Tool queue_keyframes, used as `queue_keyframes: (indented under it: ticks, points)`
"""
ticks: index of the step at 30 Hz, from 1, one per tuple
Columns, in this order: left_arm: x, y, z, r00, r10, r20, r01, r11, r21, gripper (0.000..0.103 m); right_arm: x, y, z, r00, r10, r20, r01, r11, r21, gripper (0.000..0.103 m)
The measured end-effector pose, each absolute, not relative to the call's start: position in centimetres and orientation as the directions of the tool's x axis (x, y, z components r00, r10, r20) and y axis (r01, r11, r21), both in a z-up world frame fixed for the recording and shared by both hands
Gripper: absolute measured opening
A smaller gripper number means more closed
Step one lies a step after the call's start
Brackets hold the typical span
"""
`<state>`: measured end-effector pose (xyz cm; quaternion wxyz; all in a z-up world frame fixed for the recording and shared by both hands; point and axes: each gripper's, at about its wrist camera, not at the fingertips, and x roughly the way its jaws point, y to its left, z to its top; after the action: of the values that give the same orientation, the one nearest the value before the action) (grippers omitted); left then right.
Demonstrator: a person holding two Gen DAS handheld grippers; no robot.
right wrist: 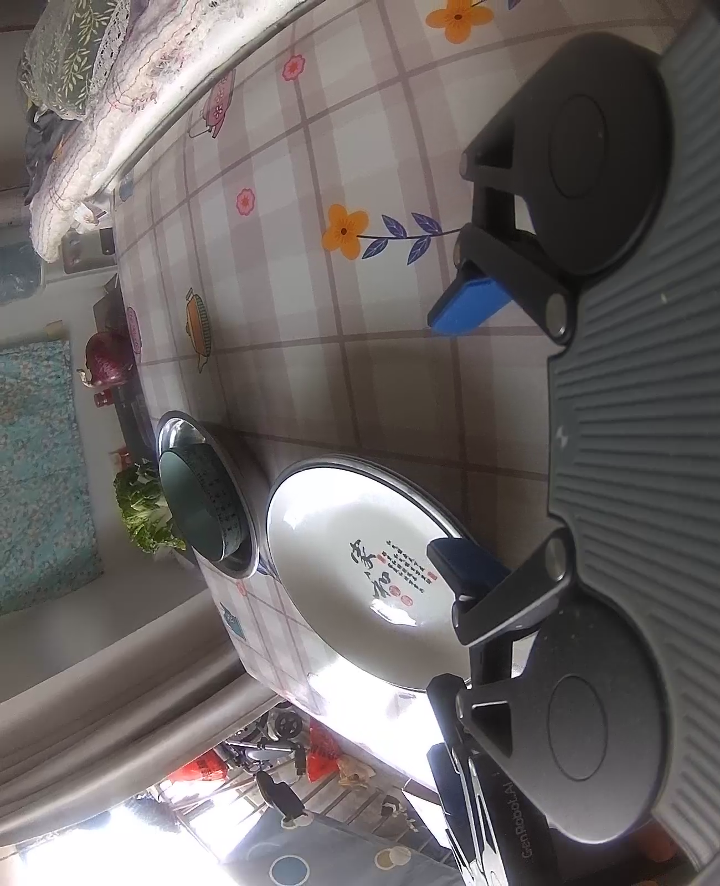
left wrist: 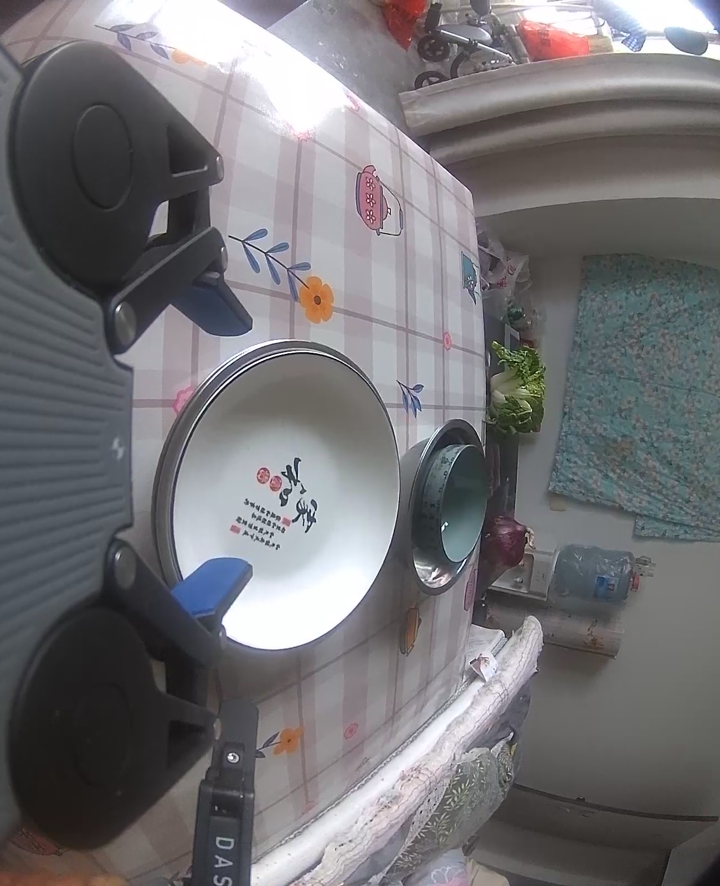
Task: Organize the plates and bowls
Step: 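Open both grippers and pull them back from the white plate, then move both grippers to the stainless bowl holding the teal bowl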
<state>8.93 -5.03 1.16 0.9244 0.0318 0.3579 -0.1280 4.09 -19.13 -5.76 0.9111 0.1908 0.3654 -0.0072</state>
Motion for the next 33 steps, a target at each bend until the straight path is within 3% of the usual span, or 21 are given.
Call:
queue_keyframes:
  ticks: [19, 28, 33]
  points:
    - [6.7, -5.5, 2.4, 0.717, -0.167, -0.677, 0.243, 0.97, 0.018, 0.089, 0.3, -19.5, -4.3, 0.771, 0.127, -0.625, 0.128, 0.929, 0.346, 0.087]
    - [7.2, -4.0, 4.1, 0.7, -0.266, -0.662, 0.281, 0.956, -0.087, 0.092, 0.3, -20.2, -2.4, 0.8, 0.131, -0.586, 0.087, 0.941, 0.328, 0.088]
    - [9.4, -3.2, 5.6, 0.726, -0.271, -0.632, 0.285, 0.955, -0.082, 0.093, 1.8, -21.1, -1.4, 0.81, 0.141, -0.569, 0.077, 0.936, 0.343, 0.088]
